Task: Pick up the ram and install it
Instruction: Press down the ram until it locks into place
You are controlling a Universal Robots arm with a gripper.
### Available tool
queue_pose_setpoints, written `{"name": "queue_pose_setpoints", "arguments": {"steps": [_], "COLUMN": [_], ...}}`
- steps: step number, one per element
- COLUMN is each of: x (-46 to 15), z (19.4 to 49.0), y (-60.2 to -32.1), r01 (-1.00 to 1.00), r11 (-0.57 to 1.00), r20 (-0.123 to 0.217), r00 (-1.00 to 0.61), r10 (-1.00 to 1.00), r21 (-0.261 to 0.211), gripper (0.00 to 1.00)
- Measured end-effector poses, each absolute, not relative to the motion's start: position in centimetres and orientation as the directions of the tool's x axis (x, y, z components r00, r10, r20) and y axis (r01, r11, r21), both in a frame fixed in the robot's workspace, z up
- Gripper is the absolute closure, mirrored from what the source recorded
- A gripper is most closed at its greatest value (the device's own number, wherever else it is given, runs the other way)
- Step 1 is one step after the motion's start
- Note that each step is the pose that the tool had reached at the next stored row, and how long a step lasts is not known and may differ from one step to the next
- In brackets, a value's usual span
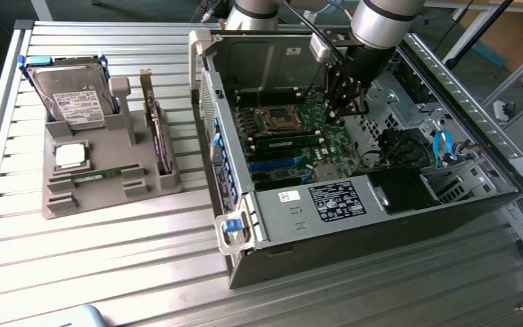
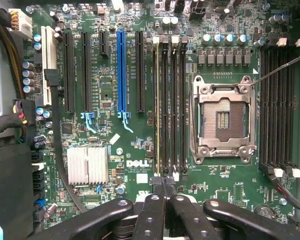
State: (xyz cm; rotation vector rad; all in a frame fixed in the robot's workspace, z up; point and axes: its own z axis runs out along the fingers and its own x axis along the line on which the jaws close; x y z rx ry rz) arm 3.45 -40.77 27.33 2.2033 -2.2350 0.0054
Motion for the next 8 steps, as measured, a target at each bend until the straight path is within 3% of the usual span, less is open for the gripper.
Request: {"name": "queue_pose_setpoints", "arguments": {"steps": [8], "x": [3.5], "z": [26.3], "y": [-40.8], "r01": [-1.0], "r11": [0.014], "r20": [0.005], "r00": [-0.014], "r10": [-1.0], "r21": [0.0], "gripper": [0.9]}}
